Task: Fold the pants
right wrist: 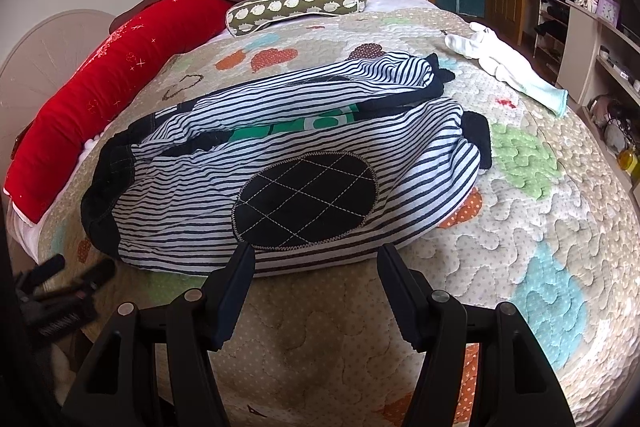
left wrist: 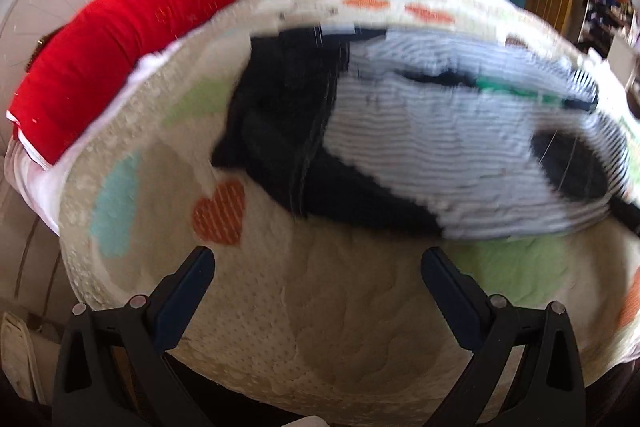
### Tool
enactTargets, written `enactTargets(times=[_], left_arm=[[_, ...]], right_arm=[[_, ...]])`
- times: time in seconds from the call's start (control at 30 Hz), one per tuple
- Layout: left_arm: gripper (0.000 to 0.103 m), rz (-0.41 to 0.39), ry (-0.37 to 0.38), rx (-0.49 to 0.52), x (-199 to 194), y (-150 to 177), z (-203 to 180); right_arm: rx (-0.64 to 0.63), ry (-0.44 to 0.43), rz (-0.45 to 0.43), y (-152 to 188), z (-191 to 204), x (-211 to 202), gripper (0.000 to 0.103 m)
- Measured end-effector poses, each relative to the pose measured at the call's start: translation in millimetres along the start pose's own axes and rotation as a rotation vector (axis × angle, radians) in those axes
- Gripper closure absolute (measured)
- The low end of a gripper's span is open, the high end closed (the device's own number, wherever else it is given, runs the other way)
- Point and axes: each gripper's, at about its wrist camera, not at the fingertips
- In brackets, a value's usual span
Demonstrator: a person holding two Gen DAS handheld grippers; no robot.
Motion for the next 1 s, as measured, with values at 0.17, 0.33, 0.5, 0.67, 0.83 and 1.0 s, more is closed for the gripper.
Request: enactTargets(times=[0.17,0.33,0.5,0.67,0.83,1.0], left_arm=[[0.0,-0.005,0.015,-0.008,2,8,3],[0.0,0.011,0.077,-0.04,3,19,12],[0.0,0.047,0.097,0.031,1,17,10],[0.016,0.041,0.245,0.0,-20,1,23],[0.016,-0.068,0.289,-0.001,-40,-61,45],[0.016,-0.026,0.367,0.036,3,-135,44]], right_arm=[[0.011,0.003,-0.004,0,-2,0,0.035],[0.004,-0.008,-0.005,0,-2,0,0.035],[-0.014,-0.043,-0.019,-5,-4,-4,0.035],[-0.04,-0.108,-0.027,-21,-10,-15,0.035],[-0.147,-0.097,-0.058,-61,-19,-18,0.031],[-0.303,-0.037,-0.064,-118,-16,20,0.03]])
Point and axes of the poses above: each gripper's, at about its wrist camera, not at the fingertips, and x roughly the way its jaws point, z to its left, y to its underside, and after that the axes turned 2 degrees about x, right-handed
